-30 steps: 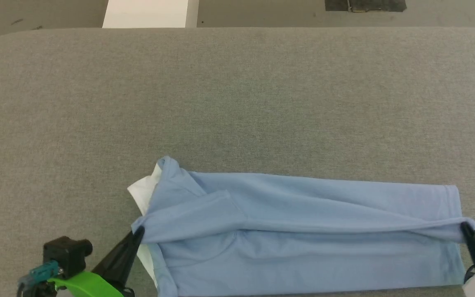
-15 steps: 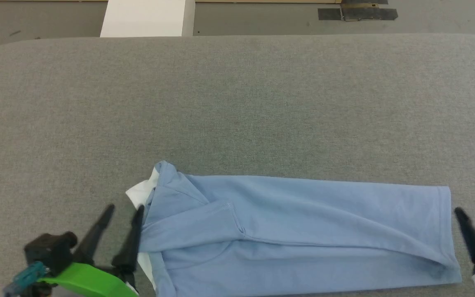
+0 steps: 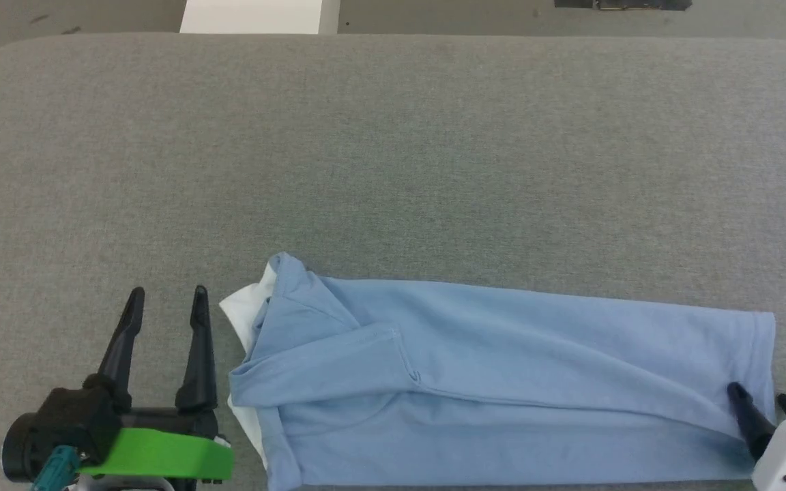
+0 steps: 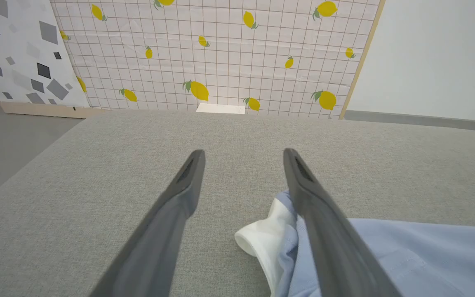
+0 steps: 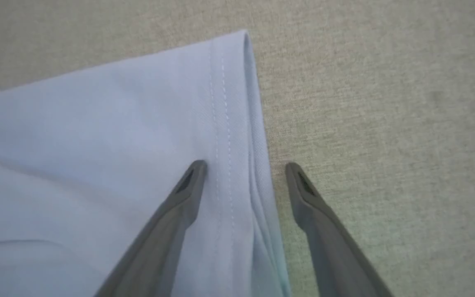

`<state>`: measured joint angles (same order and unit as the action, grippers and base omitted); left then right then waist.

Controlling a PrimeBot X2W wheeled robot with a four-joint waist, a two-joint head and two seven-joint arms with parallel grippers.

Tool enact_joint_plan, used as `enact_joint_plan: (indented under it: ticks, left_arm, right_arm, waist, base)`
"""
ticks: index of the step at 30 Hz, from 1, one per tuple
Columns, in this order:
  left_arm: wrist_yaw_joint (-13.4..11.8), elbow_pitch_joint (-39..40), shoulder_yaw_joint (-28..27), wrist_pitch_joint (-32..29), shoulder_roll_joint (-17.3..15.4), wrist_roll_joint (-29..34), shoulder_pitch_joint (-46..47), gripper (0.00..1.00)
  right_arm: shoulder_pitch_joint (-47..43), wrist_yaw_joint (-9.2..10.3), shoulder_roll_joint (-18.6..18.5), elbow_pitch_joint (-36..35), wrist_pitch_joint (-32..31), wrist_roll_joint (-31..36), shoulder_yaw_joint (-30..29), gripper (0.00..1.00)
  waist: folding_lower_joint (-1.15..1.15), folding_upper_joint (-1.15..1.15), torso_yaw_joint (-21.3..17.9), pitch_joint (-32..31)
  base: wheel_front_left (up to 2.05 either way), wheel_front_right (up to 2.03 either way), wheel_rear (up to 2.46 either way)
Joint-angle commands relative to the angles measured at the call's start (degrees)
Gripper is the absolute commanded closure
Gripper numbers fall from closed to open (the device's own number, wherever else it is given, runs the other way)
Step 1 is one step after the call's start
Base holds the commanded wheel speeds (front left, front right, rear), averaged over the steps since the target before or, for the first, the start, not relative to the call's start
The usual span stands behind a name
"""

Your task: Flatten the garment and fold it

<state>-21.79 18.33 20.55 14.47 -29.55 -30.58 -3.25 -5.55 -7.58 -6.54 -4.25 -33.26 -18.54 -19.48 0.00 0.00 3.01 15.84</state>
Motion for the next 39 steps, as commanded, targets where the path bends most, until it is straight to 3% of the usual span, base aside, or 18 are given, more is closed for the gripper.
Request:
enact_joint_plan:
  ticks: [1,4,5,6,14,26,30,39]
  left_arm:
    - [0.11,-0.33,-0.30,0.50,0.67,0.72,0.73,0.00]
    - [0.90,-1.03,-0.12,0.51,1.65,1.44,0.94,0.00]
    - [1.10,-1.20,-0.15,0.51,1.87,1.57,1.01,0.00]
    - [1.24,-1.32,-0.20,0.51,2.00,1.65,1.05,0.00]
    - [1.82,-1.92,-0.80,0.52,2.85,2.16,0.89,0.00]
    - [3.18,-4.06,0.97,0.52,3.96,2.25,0.88,0.00]
    - [3.56,-4.89,1.27,0.52,4.03,1.81,0.54,0.00]
    - [4.65,-6.16,2.22,0.52,4.98,0.71,0.14,0.00]
  right_arm:
    - [1.14,0.09,-0.42,1.30,0.17,0.81,0.32,0.00]
    - [1.32,0.09,-0.66,4.21,-0.60,1.06,0.67,0.01]
    - [1.40,0.09,-0.67,4.91,-1.20,0.89,0.63,0.68]
    - [1.43,0.09,-0.67,5.24,-1.69,0.79,0.60,1.00]
    - [2.96,0.09,-1.20,3.73,-2.66,0.75,-1.57,1.00]
    - [6.73,0.09,-8.80,7.37,-0.89,6.77,-11.21,1.00]
    - [6.42,0.09,-7.89,5.04,-3.59,2.72,-8.05,1.00]
    - [4.12,0.09,-3.95,-9.95,-14.84,-6.86,5.74,1.00]
  waist:
    - [0.00,0.00,0.44,0.22]
    - [0.00,0.00,1.13,0.20]
    - [0.00,0.00,1.30,0.16]
    - [0.00,0.00,1.41,0.11]
    - [0.00,0.00,1.29,-1.05]
    - [0.00,0.00,-0.05,-2.91]
    - [0.00,0.00,-0.33,-3.81]
    - [0.00,0.00,-0.06,-5.29]
  base:
    - [0.00,0.00,0.00]
    - [0.00,0.00,0.00]
    - [0.00,0.00,0.00]
    - [0.00,0.00,0.00]
    - [0.00,0.00,0.00]
    - [0.00,0.00,0.00]
    - [0.00,0.00,0.00]
    - [0.00,0.00,0.00]
